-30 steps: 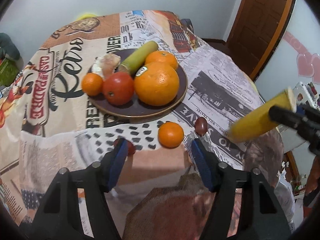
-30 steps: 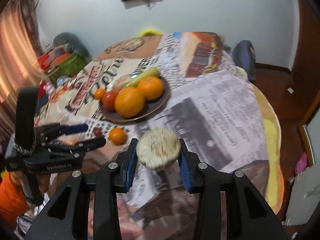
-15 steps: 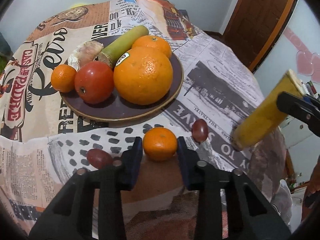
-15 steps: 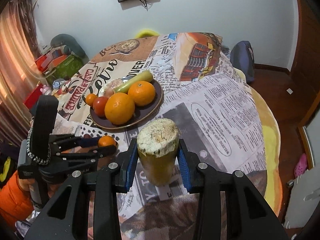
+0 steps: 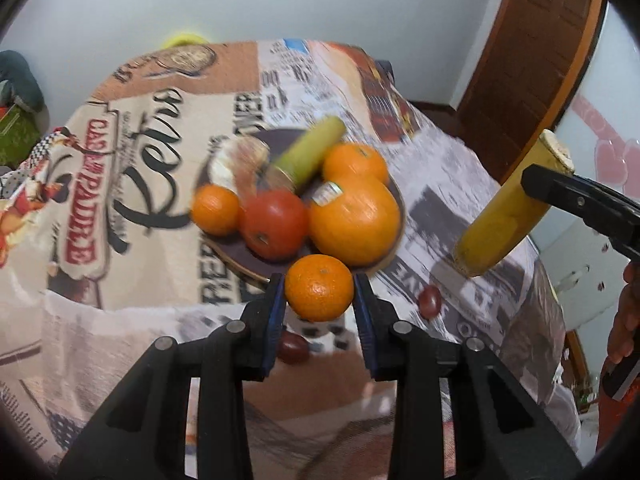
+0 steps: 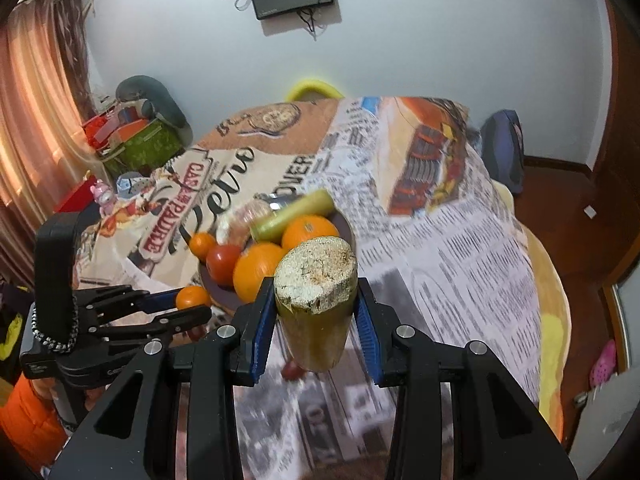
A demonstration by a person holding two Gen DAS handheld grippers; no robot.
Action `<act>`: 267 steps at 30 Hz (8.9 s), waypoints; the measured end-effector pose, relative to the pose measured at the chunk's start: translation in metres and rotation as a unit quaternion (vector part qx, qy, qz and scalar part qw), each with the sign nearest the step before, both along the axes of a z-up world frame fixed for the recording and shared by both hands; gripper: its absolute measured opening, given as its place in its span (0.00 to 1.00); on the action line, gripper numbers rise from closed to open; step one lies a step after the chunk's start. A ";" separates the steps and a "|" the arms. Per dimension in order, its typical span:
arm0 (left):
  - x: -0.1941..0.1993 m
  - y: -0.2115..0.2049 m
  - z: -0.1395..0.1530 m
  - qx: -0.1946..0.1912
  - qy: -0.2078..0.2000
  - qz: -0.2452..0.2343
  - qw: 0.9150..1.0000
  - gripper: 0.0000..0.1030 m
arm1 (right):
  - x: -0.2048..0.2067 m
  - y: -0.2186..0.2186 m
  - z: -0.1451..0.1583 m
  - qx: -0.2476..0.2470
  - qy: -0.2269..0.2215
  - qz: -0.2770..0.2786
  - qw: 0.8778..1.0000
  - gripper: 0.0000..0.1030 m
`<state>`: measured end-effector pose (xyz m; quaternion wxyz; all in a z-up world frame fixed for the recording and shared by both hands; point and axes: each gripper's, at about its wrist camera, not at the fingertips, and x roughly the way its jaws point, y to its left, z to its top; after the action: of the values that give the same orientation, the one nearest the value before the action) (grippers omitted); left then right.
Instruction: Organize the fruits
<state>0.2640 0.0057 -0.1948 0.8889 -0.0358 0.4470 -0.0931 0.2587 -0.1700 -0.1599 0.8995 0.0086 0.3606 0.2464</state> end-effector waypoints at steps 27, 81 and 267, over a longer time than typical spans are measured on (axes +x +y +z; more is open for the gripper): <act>0.086 0.043 0.003 0.011 -0.026 0.045 0.999 0.33 | 0.087 0.083 0.000 0.048 0.012 0.063 0.997 0.34; -0.032 0.032 0.076 0.025 -0.076 0.054 0.995 0.68 | -0.023 0.030 0.011 -0.034 -0.019 0.020 0.999 0.48; -0.234 0.009 0.225 0.033 -0.357 0.070 0.931 1.00 | -0.201 0.010 0.143 0.049 -0.282 -0.086 0.954 1.00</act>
<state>0.0303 0.0149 0.0298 0.9948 -0.0019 0.0990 -0.0227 0.0577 -0.1602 -0.0165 0.9809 0.0139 0.0774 0.1779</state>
